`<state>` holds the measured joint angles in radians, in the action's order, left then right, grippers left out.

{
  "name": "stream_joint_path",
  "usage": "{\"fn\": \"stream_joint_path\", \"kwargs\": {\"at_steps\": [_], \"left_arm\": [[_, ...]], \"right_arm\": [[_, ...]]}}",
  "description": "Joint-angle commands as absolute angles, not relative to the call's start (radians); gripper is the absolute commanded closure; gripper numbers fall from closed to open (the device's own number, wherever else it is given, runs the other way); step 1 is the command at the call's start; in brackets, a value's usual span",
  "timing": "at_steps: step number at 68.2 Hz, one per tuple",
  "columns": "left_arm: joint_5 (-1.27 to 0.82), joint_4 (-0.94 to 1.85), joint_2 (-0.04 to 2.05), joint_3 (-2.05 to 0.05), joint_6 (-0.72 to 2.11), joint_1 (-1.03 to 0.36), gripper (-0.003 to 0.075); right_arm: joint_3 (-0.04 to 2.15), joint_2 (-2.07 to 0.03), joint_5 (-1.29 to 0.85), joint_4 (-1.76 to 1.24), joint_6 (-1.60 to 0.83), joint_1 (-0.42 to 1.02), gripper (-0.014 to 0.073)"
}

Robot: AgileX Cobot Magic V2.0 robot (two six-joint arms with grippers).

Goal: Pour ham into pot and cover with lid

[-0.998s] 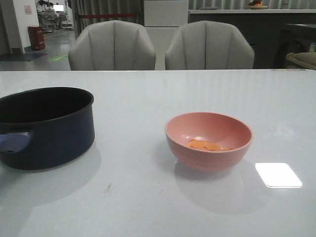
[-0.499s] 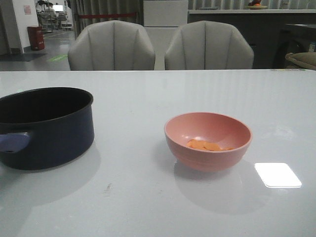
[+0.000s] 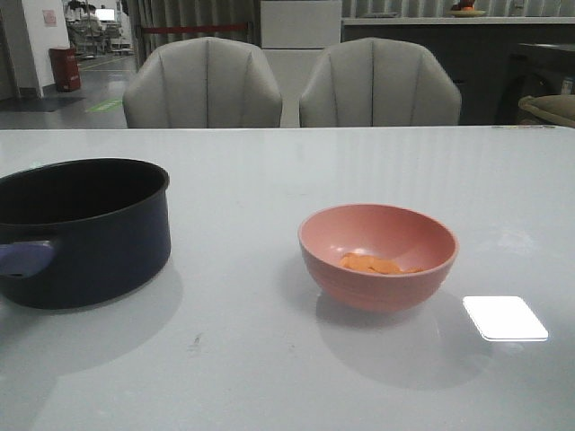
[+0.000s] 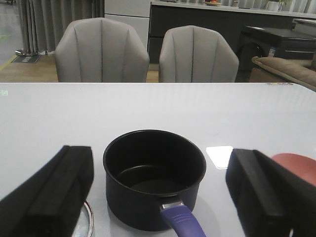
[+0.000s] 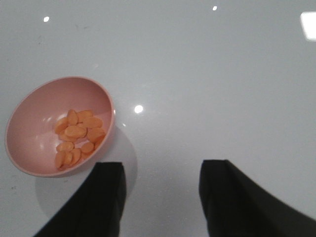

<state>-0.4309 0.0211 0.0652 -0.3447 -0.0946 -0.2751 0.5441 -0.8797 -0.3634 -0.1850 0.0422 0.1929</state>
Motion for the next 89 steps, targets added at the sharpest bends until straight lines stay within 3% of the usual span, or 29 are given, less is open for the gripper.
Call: {"fn": "stream_joint_path", "kwargs": {"at_steps": [1, 23, 48, 55, 67, 89], "left_arm": [[-0.344, 0.028, 0.08, -0.37, -0.095, -0.281, 0.0138], [-0.344, 0.028, 0.08, -0.37, -0.095, -0.281, 0.0138], [-0.344, 0.028, 0.08, -0.37, -0.095, -0.281, 0.0138], [-0.344, 0.028, 0.08, -0.37, -0.095, -0.281, 0.0138], [-0.344, 0.028, 0.08, -0.37, -0.095, -0.281, 0.0138], [-0.344, 0.028, 0.08, -0.37, -0.095, -0.281, 0.0138]], "right_arm": [[0.645, -1.016, -0.282, -0.221, 0.04, 0.229, 0.0121], [0.879, -1.447, -0.296, -0.233, 0.04, 0.289, 0.0121], [1.014, -1.683, -0.309, -0.257, 0.025, 0.34, 0.0126], [1.021, -1.714, -0.309, -0.257, 0.025, 0.341, 0.0209], [1.038, -1.718, -0.307, -0.297, 0.026, 0.341, 0.0466], [1.08, -1.656, -0.327, -0.407, 0.028, 0.342, 0.0459]]}}
